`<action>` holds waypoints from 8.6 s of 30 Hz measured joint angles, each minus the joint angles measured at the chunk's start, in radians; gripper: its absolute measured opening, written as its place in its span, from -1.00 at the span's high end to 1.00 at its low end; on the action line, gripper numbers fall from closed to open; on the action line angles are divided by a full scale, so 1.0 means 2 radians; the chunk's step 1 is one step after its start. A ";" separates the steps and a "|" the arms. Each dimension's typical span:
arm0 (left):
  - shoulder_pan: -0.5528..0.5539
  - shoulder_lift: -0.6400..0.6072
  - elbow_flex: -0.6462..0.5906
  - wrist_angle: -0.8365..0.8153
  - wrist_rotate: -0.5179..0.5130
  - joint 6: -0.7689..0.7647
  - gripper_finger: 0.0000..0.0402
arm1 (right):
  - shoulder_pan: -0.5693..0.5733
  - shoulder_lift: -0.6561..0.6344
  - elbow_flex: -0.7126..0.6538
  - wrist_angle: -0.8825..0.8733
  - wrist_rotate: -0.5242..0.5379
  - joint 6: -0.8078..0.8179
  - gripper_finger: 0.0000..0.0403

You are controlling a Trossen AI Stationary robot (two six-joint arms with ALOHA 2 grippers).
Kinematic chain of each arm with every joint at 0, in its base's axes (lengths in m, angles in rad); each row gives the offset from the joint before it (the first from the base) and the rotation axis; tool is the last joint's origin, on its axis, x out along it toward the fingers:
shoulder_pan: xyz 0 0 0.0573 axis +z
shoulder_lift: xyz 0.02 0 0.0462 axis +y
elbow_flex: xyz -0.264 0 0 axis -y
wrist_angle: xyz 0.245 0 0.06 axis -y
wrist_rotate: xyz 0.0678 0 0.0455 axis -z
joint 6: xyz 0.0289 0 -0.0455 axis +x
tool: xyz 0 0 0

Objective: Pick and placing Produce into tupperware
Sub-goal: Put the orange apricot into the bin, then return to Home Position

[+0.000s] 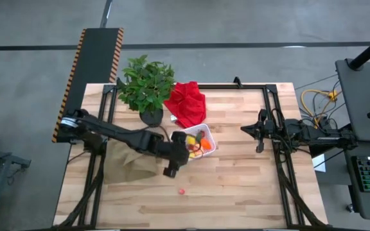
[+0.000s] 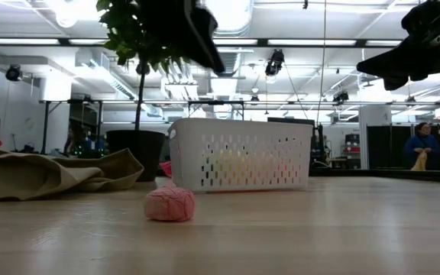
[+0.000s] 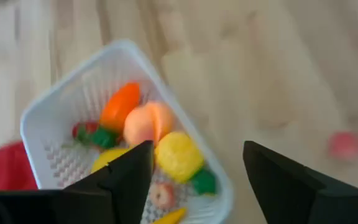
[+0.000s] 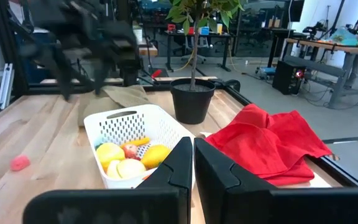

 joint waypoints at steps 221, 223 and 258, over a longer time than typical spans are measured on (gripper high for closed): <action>0.050 -0.805 -0.566 0.199 -0.046 0.001 1.00 | 0.000 -0.020 -0.062 0.107 -0.052 0.032 0.96; 0.050 -0.811 -0.575 0.202 -0.047 -0.005 1.00 | 0.000 -0.020 -0.062 0.107 -0.052 0.033 0.96; 0.050 -0.810 -0.630 0.241 0.011 -0.026 1.00 | 0.000 -0.020 -0.061 0.069 -0.069 0.034 0.96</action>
